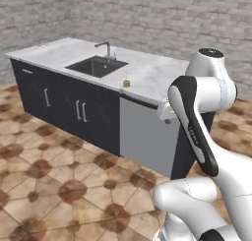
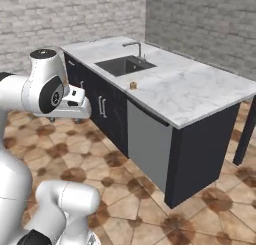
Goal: Pick the candle and candle from the dining table and place them in the open cabinet. Close the cabinet after placing the objects.
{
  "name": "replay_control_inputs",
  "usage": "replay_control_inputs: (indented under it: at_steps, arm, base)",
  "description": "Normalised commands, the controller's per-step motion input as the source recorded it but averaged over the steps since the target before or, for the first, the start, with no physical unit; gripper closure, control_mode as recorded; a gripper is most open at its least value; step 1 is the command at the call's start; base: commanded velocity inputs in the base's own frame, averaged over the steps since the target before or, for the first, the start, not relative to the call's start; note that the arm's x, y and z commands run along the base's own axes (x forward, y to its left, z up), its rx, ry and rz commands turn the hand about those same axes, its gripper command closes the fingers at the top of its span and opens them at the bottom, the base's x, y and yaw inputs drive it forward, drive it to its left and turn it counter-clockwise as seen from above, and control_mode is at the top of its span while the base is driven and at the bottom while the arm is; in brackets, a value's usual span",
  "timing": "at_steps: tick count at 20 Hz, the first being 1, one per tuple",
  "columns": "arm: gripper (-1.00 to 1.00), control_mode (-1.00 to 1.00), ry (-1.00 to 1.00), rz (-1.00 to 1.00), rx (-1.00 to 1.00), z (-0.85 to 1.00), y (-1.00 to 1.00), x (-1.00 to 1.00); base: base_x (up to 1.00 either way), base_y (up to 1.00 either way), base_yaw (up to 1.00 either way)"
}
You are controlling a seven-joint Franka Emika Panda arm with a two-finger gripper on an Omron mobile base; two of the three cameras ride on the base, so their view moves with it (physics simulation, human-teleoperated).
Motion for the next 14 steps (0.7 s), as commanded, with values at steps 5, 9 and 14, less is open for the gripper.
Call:
replay_control_inputs:
  at_steps: [5,9,14]
  arm:
    - [-1.0,1.0,0.0,0.0,0.0,0.0,0.0,0.0]
    - [-1.0,1.0,0.0,0.0,0.0,0.0,0.0,0.0]
    - [-1.0,1.0,0.0,0.0,0.0,0.0,0.0,0.0]
  base:
    - [0.53,0.23,-0.23]
    - [0.51,0.27,-0.26]
    - [0.49,0.24,-0.27]
